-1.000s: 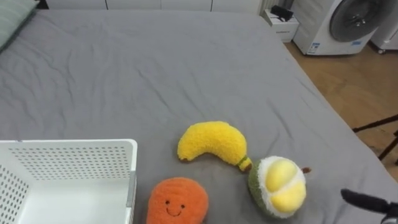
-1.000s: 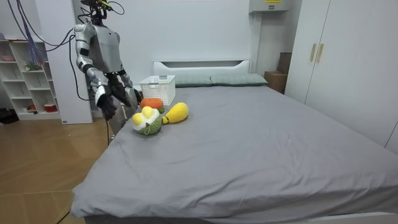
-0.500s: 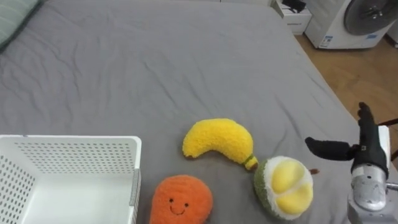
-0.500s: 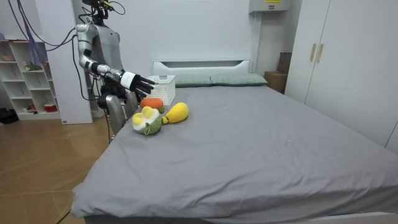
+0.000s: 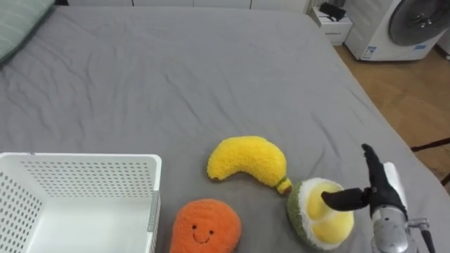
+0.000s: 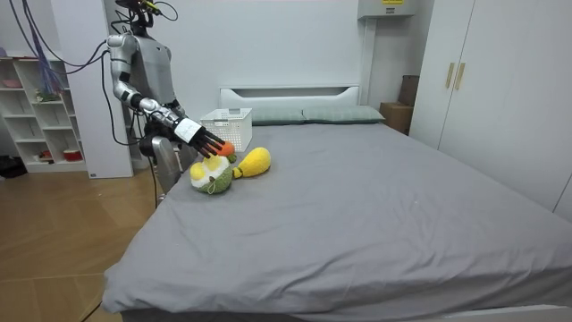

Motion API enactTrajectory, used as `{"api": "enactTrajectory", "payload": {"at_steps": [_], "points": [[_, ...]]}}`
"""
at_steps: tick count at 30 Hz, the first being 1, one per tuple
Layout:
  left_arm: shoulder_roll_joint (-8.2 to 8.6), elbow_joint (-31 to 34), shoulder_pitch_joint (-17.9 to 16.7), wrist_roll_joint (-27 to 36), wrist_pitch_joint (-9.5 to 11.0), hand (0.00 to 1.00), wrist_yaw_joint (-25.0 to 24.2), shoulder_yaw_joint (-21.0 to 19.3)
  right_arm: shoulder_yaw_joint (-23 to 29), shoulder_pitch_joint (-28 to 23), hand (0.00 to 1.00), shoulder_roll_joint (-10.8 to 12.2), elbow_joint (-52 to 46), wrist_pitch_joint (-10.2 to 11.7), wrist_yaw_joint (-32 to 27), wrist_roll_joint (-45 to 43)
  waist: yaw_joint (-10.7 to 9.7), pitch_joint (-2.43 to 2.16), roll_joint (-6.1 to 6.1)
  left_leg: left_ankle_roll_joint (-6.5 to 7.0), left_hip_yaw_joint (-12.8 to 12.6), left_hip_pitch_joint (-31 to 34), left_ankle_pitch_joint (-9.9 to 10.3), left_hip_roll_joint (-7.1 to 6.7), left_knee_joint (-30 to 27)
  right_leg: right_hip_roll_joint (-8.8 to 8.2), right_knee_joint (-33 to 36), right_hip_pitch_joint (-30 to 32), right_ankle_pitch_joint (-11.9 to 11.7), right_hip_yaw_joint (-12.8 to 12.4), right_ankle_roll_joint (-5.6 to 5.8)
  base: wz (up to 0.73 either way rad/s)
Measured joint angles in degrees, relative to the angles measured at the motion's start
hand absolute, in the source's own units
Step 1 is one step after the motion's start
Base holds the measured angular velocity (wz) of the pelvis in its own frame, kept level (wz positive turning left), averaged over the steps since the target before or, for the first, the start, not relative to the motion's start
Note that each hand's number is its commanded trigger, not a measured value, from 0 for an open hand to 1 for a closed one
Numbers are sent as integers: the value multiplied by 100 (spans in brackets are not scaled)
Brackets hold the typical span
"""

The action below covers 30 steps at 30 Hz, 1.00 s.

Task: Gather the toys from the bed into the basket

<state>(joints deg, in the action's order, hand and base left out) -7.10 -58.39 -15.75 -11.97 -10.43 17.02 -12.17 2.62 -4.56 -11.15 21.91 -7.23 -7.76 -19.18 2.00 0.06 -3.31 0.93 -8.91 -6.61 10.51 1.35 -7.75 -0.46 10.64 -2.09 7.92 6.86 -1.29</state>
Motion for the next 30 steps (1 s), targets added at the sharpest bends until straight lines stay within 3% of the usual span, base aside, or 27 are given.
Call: {"api": "enactTrajectory", "payload": {"at_steps": [9,12,21,26,27,28,29,30], "points": [[2,148,-3,3,-65,0,29,4,-148,8,0,0,211,-42,477,-233,16,-10,-31,1,121,13,0,-17,3,-23,-10,-2,22,113,4,6],[6,203,3,5,-64,0,33,10,-159,4,0,0,485,-48,604,-230,106,-5,-43,0,124,13,0,-17,4,-22,-11,2,30,114,3,2],[12,278,2,9,-44,0,134,67,-263,10,0,1,940,-29,520,-231,270,10,-19,1,129,5,1,-20,1,-26,-26,-13,29,116,2,0],[12,239,5,9,13,0,158,112,-293,85,0,15,1309,102,324,-292,286,9,-7,1,158,1,1,-20,2,-24,-78,-82,24,151,4,4],[11,230,6,9,25,0,158,116,-291,83,5,15,1395,121,262,-298,270,9,-5,0,197,2,2,-21,5,-31,-99,-113,21,213,7,18],[14,224,12,9,49,0,154,123,-270,86,44,15,1450,148,204,-295,270,9,-4,0,224,5,1,-22,4,-36,-100,-129,22,262,7,16],[15,211,15,10,62,0,154,123,-266,101,72,15,1515,180,155,-290,274,10,-3,0,229,4,1,-21,4,-37,-102,-143,21,267,7,12],[15,164,31,19,100,0,155,125,-266,150,80,14,1734,247,45,-226,288,9,0,-1,250,-4,1,-22,5,-37,-112,-192,22,281,7,11]]}}
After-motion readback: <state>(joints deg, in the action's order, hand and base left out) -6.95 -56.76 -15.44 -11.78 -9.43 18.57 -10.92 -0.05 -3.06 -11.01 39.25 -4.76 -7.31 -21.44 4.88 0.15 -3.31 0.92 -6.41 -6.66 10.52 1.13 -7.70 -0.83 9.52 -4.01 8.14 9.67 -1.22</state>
